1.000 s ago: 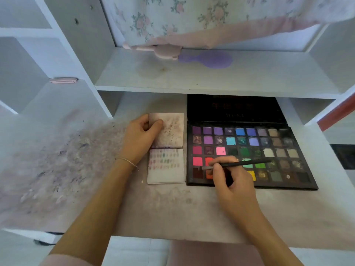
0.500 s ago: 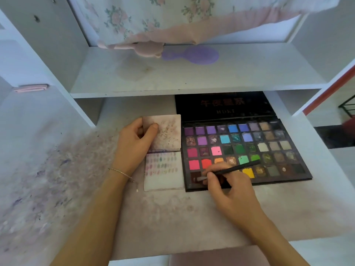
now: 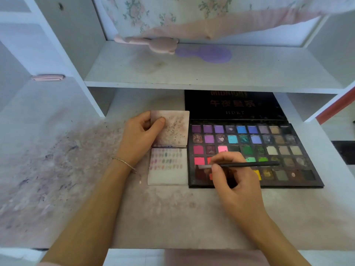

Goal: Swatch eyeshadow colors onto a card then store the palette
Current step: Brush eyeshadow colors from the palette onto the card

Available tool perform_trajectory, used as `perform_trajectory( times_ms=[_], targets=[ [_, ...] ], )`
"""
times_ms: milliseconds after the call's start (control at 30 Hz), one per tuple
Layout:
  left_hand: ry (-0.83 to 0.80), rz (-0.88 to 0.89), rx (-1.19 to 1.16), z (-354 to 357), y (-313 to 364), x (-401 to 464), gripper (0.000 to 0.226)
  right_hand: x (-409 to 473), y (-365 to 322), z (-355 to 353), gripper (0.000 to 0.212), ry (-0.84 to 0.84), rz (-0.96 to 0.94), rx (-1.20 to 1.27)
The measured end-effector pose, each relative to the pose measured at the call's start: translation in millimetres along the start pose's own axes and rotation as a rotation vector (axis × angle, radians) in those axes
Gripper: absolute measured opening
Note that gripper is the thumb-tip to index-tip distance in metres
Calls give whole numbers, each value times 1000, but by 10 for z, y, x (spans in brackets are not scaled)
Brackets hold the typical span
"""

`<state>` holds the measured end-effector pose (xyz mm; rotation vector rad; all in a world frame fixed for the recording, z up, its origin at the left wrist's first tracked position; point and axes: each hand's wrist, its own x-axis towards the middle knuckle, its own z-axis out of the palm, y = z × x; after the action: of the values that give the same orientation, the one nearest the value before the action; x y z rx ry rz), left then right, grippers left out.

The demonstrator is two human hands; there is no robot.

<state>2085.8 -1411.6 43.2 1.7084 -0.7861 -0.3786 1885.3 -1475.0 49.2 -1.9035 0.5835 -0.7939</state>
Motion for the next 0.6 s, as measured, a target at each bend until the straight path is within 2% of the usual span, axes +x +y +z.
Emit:
perform_trajectory(
  times_ms=[100, 233, 433, 600],
  targets=[
    [-90, 8, -67, -57, -7, -2, 6, 89, -76, 138, 7, -57, -53, 35],
    [-228, -8, -92, -140, -7, -2, 16, 126, -130, 392, 12, -179, -39, 53],
    [-238, 1, -47, -115, 3, -6, 26, 109, -100, 534, 16, -202, -31, 5],
    [-243, 18, -69, -98, 1, -3, 28, 107, -71, 546, 6, -197, -28, -19]
  ],
)
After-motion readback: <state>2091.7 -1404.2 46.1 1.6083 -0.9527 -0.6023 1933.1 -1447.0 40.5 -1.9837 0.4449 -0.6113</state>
